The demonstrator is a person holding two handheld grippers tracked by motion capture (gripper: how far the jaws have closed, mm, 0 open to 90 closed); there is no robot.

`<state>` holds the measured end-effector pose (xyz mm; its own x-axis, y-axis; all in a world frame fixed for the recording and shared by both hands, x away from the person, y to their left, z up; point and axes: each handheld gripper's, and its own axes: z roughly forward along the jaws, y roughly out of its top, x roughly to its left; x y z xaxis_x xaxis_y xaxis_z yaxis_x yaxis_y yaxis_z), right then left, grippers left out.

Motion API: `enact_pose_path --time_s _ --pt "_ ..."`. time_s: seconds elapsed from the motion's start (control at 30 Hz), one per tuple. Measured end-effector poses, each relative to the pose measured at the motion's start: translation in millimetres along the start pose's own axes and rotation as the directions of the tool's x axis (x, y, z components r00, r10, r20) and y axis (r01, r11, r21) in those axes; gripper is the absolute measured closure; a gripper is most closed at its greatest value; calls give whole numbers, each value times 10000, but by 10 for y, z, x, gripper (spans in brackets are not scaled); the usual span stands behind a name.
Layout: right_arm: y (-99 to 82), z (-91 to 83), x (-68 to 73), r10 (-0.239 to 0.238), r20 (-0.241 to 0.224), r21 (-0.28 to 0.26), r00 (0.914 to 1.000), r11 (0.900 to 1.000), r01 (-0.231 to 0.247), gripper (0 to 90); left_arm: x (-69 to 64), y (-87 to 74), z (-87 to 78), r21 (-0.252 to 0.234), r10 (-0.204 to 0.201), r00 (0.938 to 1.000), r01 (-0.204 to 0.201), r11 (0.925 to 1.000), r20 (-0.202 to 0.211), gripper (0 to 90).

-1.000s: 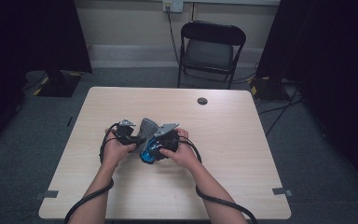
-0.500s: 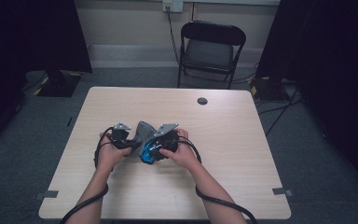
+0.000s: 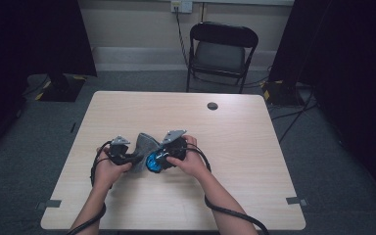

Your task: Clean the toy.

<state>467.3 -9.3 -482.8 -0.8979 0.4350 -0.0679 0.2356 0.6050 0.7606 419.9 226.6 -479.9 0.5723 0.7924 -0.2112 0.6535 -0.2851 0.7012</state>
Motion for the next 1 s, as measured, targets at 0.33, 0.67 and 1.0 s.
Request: enact_pose_path --time_s 0.33,0.67,1.0 --pt "3 2 1 7 -3 10 10000 10000 -7 112 -33 -124 -123 108 -10 10000 9 9999 78 780" --pt "1 0 5 28 24 3 10000 10000 -28 112 -147 -247 -254 288 -37 9998 32 9996 197 780" --pt "-18 -1 10 64 60 -160 10000 9999 -63 112 -228 -237 -470 89 272 9996 -273 9996 120 777"
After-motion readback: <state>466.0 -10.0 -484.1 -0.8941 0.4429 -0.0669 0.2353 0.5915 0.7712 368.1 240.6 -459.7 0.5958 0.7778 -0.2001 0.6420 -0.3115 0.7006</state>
